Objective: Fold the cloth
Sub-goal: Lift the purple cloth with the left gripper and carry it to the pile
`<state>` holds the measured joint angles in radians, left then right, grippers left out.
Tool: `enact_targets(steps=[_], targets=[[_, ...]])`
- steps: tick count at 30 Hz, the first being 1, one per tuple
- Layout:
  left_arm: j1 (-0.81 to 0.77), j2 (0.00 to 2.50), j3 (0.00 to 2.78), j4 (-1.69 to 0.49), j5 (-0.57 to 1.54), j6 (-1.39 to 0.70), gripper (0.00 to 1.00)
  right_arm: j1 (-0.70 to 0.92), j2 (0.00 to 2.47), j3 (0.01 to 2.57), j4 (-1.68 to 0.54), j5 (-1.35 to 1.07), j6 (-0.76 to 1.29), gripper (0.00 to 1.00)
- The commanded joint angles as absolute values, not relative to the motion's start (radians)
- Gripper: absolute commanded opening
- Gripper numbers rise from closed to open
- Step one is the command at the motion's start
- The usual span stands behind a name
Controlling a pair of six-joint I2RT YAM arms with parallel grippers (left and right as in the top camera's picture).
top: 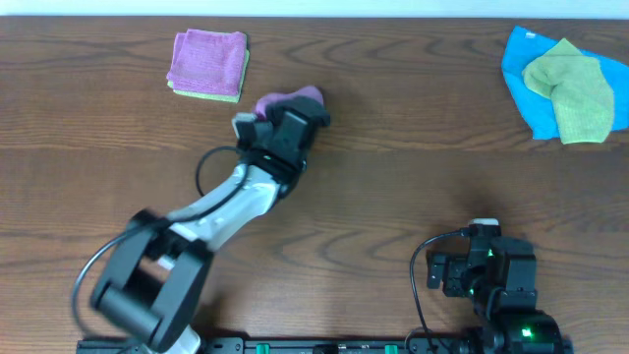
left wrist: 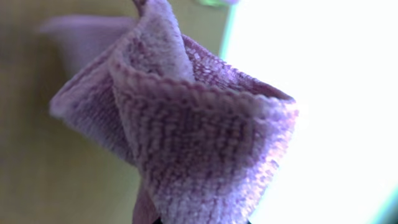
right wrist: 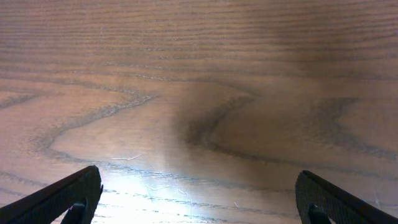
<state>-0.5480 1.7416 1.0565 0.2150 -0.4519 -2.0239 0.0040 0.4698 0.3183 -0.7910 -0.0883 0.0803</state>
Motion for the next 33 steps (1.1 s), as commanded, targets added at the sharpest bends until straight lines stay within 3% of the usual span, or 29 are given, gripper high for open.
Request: enact_targets(steps=[1, 5, 8, 20, 27, 33], targets=[[-0.521, 1.692, 1.081, 0.234, -0.477, -2.078, 0.06, -0.002, 0.465, 0.316, -0.791, -0.078, 0.097, 0.99], [-0.469, 1.637, 1.112, 0.241, -0.418, -1.684, 0.06, -0.002, 0.465, 0.316, -0.791, -0.078, 0.097, 0.99], [-0.448, 1.626, 1.112, 0.262, -0.406, -1.769, 0.06, -0.002, 0.465, 0.316, -0.791, -0.078, 0.097, 0.99], [-0.218, 1.678, 1.149, 0.459, -0.398, -1.479, 0.07, -0.002, 0.465, 0.316, -0.791, -0.078, 0.097, 0.99], [-0.097, 1.861, 1.348, 0.448, -0.212, -1.365, 0.07, -0.002, 0.465, 0.316, -0.791, -0.078, 0.097, 0.99], [-0.077, 2.053, 1.544, 0.359, -0.21, -1.368, 0.07, -0.002, 0.465, 0.316, -0.791, -0.078, 0.097, 0.99]])
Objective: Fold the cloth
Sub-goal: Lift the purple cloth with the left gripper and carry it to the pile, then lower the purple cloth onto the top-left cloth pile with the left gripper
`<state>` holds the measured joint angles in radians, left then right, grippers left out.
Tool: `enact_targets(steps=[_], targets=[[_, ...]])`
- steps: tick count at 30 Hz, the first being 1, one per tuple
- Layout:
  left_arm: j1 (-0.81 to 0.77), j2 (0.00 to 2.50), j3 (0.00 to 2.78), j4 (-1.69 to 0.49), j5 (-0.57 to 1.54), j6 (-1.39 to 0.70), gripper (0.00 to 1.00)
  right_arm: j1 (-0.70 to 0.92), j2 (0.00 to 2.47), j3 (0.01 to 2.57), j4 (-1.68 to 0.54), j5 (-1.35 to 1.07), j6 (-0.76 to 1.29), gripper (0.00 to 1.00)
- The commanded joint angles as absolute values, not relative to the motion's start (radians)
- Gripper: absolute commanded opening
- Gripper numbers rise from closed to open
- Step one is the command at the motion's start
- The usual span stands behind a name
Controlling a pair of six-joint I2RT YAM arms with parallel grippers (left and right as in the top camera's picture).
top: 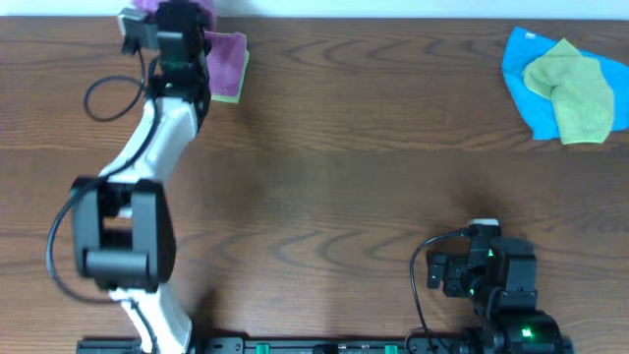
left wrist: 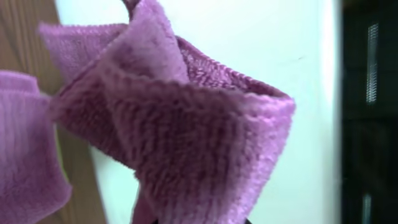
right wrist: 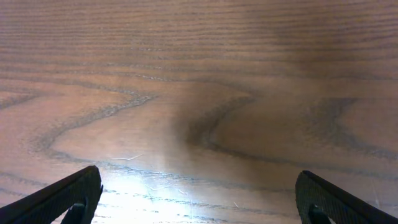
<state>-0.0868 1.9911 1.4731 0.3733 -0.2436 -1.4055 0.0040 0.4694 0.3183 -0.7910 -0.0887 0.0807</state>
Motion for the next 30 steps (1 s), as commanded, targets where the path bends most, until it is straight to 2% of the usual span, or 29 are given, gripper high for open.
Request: enact_targets(steps=[1, 8, 10, 12, 21, 30], targets=[[-0.076, 2.075, 1.564, 0.357, -0.21, -1.369, 0.07, -0.002, 0.465, 0.316, -0.791, -0.078, 0.097, 0.99], [-0.077, 2.193, 1.66, 0.355, -0.196, -1.274, 0.12, -0.002, 0.465, 0.316, -0.791, -0.078, 0.097, 0.99], [-0.077, 2.204, 1.66, 0.355, -0.184, -1.259, 0.07, -0.002, 0.465, 0.316, -0.791, -0.078, 0.097, 0.99], [-0.077, 2.204, 1.661, 0.359, -0.181, -1.253, 0.06, -0.002, 0.465, 0.316, -0.791, -0.078, 0.097, 0.99], [-0.086, 2.207, 1.66, 0.39, -0.069, -0.949, 0.06, -0.002, 0.465, 0.316, -0.791, -0.078, 0.097, 0.99], [-0.094, 2.286, 1.66, 0.384, -0.006, -0.92, 0.07, -0.002, 0.465, 0.316, -0.791, -0.078, 0.097, 0.99]])
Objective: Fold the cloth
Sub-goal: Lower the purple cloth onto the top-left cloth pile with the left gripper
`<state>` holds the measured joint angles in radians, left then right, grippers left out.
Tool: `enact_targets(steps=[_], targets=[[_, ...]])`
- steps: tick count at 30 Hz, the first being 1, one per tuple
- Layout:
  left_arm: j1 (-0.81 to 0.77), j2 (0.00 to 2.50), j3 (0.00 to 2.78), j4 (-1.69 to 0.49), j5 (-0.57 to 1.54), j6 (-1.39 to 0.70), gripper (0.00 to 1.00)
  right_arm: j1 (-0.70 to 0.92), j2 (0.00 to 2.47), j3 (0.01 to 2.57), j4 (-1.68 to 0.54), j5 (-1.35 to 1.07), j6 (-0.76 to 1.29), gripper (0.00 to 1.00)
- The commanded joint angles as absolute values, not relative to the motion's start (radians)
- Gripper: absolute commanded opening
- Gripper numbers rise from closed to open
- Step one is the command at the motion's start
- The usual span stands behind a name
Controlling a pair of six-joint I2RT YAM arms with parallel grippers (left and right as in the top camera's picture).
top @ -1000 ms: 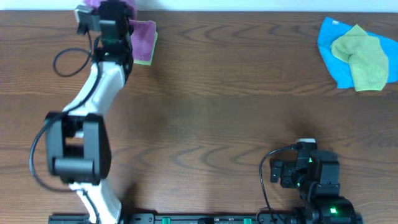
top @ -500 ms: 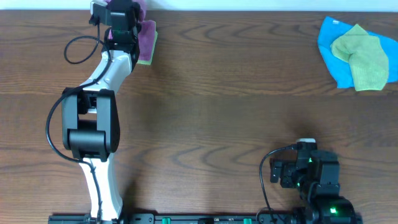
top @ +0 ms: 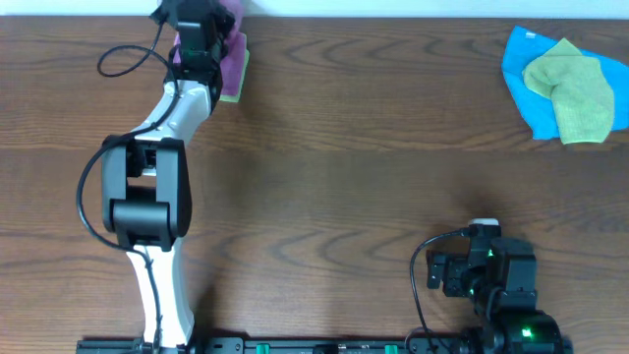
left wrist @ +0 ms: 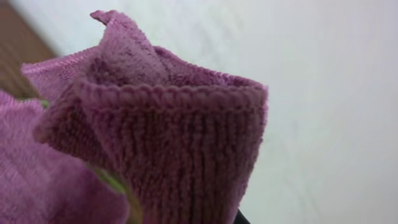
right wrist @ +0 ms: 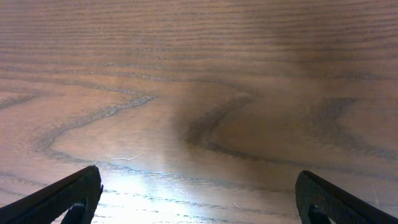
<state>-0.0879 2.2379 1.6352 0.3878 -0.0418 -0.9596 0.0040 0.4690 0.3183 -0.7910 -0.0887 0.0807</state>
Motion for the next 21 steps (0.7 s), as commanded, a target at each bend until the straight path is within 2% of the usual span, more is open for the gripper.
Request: enact_targets(steps=[1, 12, 21], targets=[[-0.094, 2.296, 1.66, 0.375, -0.003, -0.92, 0.07, -0.002, 0.465, 0.316, -0.791, -0.078, 0.097, 0.99], [-0.076, 2.291, 1.66, 0.281, -0.004, -0.924, 0.06, -0.002, 0.465, 0.316, -0.791, -0.078, 0.097, 0.99], [-0.033, 2.184, 1.661, 0.173, -0.006, -0.924, 0.06, -0.002, 0.465, 0.316, -0.791, -0.078, 0.097, 0.99]])
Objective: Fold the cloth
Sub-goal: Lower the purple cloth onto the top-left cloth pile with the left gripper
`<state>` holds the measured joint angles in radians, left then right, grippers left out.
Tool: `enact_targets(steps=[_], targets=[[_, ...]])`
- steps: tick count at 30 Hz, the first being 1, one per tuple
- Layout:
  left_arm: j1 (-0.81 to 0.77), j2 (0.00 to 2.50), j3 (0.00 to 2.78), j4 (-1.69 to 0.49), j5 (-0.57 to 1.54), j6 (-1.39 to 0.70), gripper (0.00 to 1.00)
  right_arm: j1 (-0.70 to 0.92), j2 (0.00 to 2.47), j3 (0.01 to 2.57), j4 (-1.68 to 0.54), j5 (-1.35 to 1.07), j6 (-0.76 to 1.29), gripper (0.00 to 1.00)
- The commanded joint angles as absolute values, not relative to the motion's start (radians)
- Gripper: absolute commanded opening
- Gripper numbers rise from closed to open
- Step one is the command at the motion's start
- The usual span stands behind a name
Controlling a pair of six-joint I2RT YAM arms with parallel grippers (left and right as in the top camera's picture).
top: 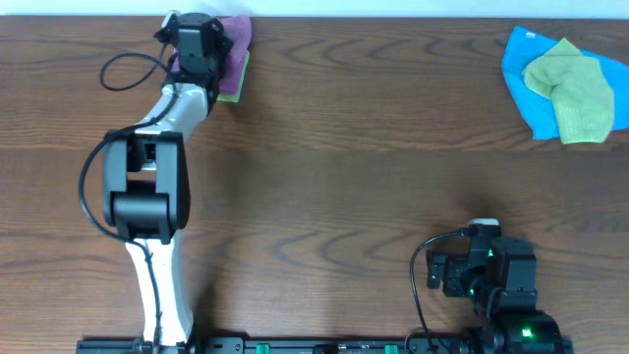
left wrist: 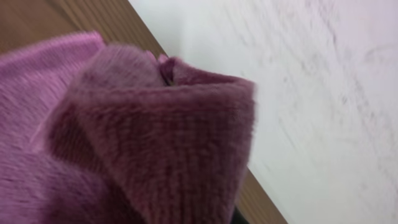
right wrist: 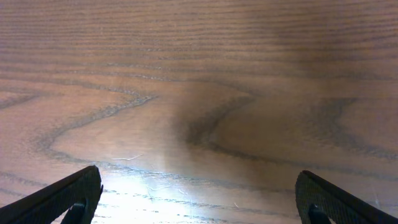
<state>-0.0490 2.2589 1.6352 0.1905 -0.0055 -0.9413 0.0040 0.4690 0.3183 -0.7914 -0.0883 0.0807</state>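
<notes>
My left gripper (top: 200, 41) is at the far left corner of the table, shut on a bunched, folded purple cloth (left wrist: 168, 143). That cloth fills the left wrist view and hides the fingers. It rests low against the top purple cloth of a folded stack (top: 234, 77), whose green bottom layer peeks out. In the overhead view the held cloth (top: 237, 31) shows just right of the gripper. My right gripper (right wrist: 199, 200) is open over bare wood near the front right, with nothing between its fingers.
A blue cloth (top: 521, 74) with a green cloth (top: 572, 88) on it lies at the far right. The table's far edge and a white wall (left wrist: 311, 74) are right behind the stack. The right arm's base (top: 496, 285) sits at the front.
The held purple cloth has come down from above the stack to lie against its top layer. The left gripper shifted slightly. The right arm has not moved.
My left gripper first held the folded purple cloth over mid-table, right of the stack. Then it was at the far edge beside the stack's left side, then above the stack. Now the cloth is down on the stack, still gripped.
</notes>
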Motion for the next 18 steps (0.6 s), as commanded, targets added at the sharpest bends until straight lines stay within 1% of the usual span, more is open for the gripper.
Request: enact_targets(steps=[1, 9, 16, 17, 18], targets=[[-0.032, 2.177, 1.661, 0.156, -0.007, -0.924, 0.07, -0.002, 0.465, 0.316, -0.791, -0.078, 0.097, 0.99], [-0.031, 2.16, 1.66, 0.122, -0.002, -0.97, 0.07, -0.002, 0.465, 0.316, -0.791, -0.078, 0.097, 0.99], [-0.032, 2.16, 1.66, 0.021, -0.003, -0.973, 0.07, -0.002, 0.465, 0.316, -0.791, -0.078, 0.097, 0.99], [-0.032, 2.16, 1.66, 0.007, -0.003, -0.973, 0.08, -0.002, 0.465, 0.316, -0.791, -0.078, 0.097, 0.99], [-0.032, 2.16, 1.66, -0.004, -0.003, -0.973, 0.12, -0.002, 0.465, 0.316, -0.791, -0.078, 0.097, 0.99]])
